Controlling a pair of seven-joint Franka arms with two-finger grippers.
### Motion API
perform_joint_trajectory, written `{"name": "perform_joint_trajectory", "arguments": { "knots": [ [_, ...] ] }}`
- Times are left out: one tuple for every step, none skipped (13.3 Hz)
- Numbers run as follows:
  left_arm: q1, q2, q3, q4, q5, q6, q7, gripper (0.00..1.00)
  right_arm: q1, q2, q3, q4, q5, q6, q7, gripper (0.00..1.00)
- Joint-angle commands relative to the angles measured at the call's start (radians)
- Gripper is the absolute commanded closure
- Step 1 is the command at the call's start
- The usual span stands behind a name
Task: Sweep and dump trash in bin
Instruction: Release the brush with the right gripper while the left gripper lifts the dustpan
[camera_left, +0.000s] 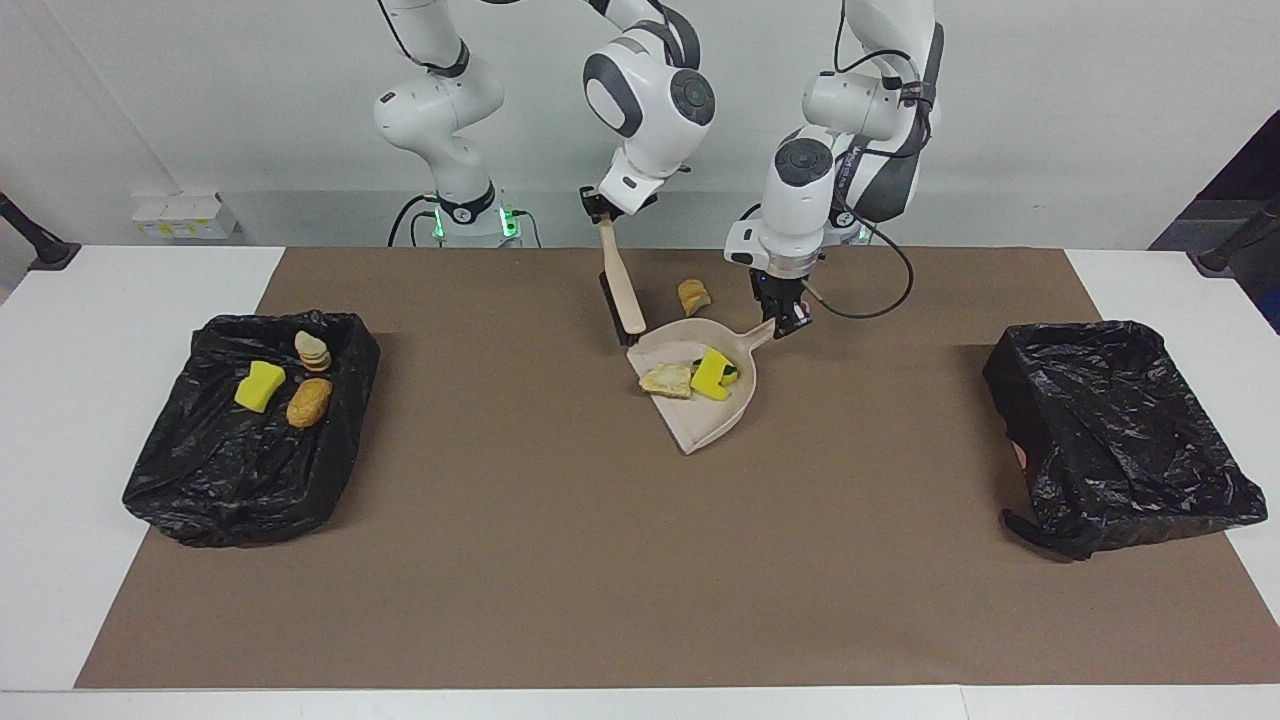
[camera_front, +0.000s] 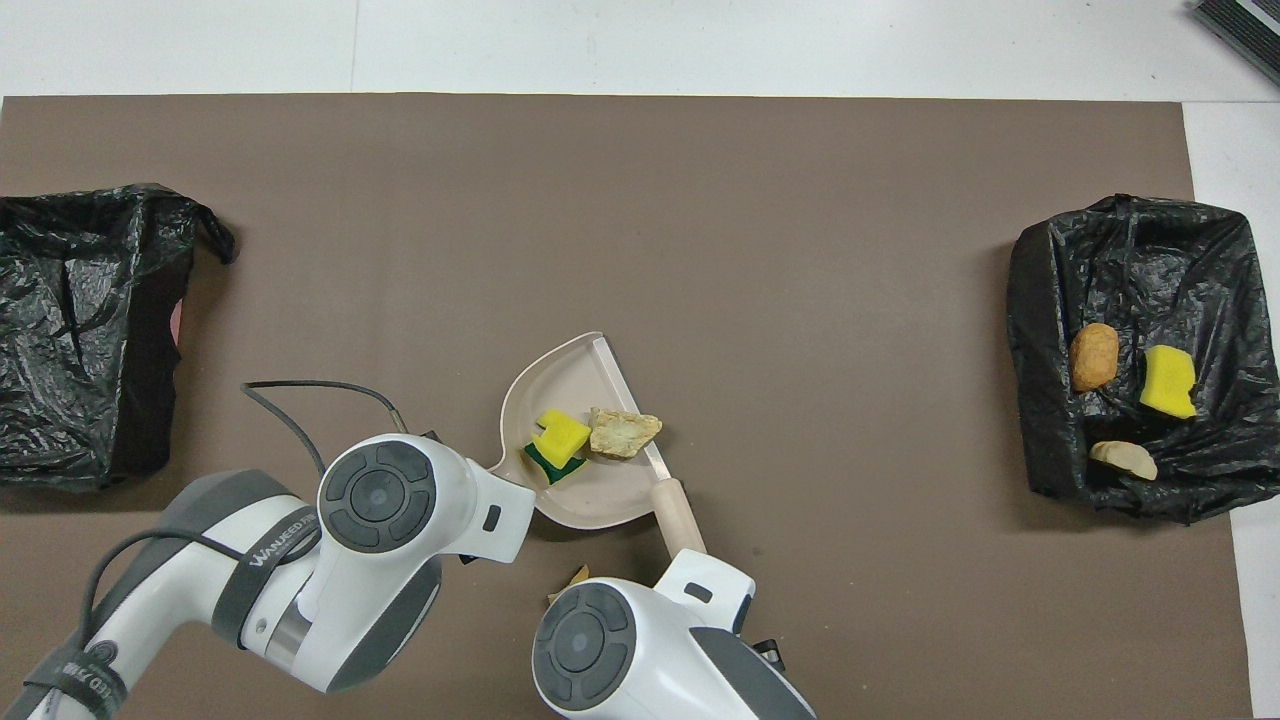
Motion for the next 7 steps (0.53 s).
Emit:
{"name": "perform_joint_trajectory", "arguments": {
  "knots": [
    [-0.006, -0.003, 0.012, 0.000, 0.006, 0.047, -0.053, 1.00, -0.014, -0.025, 0.005, -0.017, 0.032, -0.012, 0.136, 1.00],
    [-0.004, -0.007, 0.013, 0.005, 0.006, 0.050, -0.051, 1.00, -0.017, -0.030, 0.003, -0.020, 0.043, -0.009, 0.189, 1.00],
    [-0.003, -0.009, 0.019, 0.018, 0.006, 0.035, -0.048, 1.00, -0.031, -0.033, 0.003, -0.037, 0.060, 0.003, 0.219, 1.00],
    [0.014, -0.009, 0.019, 0.029, 0.006, 0.029, -0.039, 1.00, -0.032, -0.041, 0.005, -0.043, 0.075, 0.020, 0.227, 1.00],
    [0.047, -0.020, 0.019, 0.031, 0.008, 0.027, -0.027, 1.00, -0.031, -0.042, 0.006, -0.046, 0.081, 0.031, 0.233, 1.00],
    [0.077, -0.038, 0.021, 0.037, 0.008, 0.015, 0.004, 1.00, -0.031, -0.041, 0.006, -0.046, 0.125, 0.058, 0.250, 1.00],
    [0.119, -0.059, 0.021, 0.043, 0.008, -0.026, 0.060, 1.00, -0.026, -0.039, 0.006, -0.043, 0.161, 0.080, 0.271, 1.00]
  ]
}}
